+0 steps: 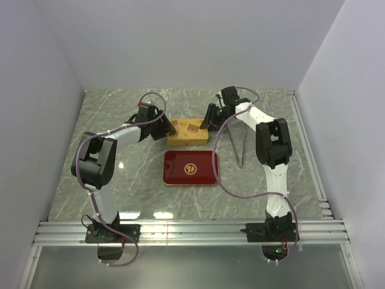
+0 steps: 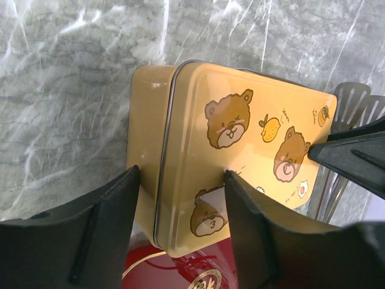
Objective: Pack the chocolate
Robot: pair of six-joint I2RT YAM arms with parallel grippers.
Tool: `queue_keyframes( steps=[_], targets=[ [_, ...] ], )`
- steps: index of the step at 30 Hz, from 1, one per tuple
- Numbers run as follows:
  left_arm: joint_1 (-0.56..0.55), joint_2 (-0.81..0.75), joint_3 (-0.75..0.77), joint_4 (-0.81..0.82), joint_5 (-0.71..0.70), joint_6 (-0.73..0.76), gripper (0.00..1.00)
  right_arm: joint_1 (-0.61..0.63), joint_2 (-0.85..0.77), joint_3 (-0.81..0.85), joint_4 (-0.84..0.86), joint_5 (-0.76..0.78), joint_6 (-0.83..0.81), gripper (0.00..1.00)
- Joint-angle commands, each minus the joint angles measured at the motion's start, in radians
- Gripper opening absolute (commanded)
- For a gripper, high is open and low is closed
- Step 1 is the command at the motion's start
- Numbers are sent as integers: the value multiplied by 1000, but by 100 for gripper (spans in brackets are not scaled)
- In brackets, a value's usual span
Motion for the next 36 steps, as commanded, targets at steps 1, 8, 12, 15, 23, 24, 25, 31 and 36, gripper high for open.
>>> queue_keyframes(
  steps=[1,8,12,15,23,24,25,31,36],
  targets=[
    [-10,1,-9,27,45,-11,61,25,20,41,-24,15,-14,49],
    [-10,5,-17,16,44,-11,54,30,16,36,-33,25,-22,49],
    [-10,4,-23,16,44,-12,51,30,12,38,-34,26,-20,49],
    [-10,5,-30,16,50,-14,48,31,9,43,-39,22,-17,49],
    [-10,7,-55,-5,24,-12,43,36,-15,38,-44,29,-14,52],
    [-10,10,-53,-14,16,-9,43,36,-21,35,-42,26,-14,53],
    [-10,11,-50,-31,8,-8,43,36,-23,30,-41,26,-14,54],
    [-10,17,-53,-59,-5,-9,46,39,-49,26,-39,29,-14,61],
    [-10,28,-53,-57,-2,-11,47,40,-58,23,-38,40,-14,62]
  ],
)
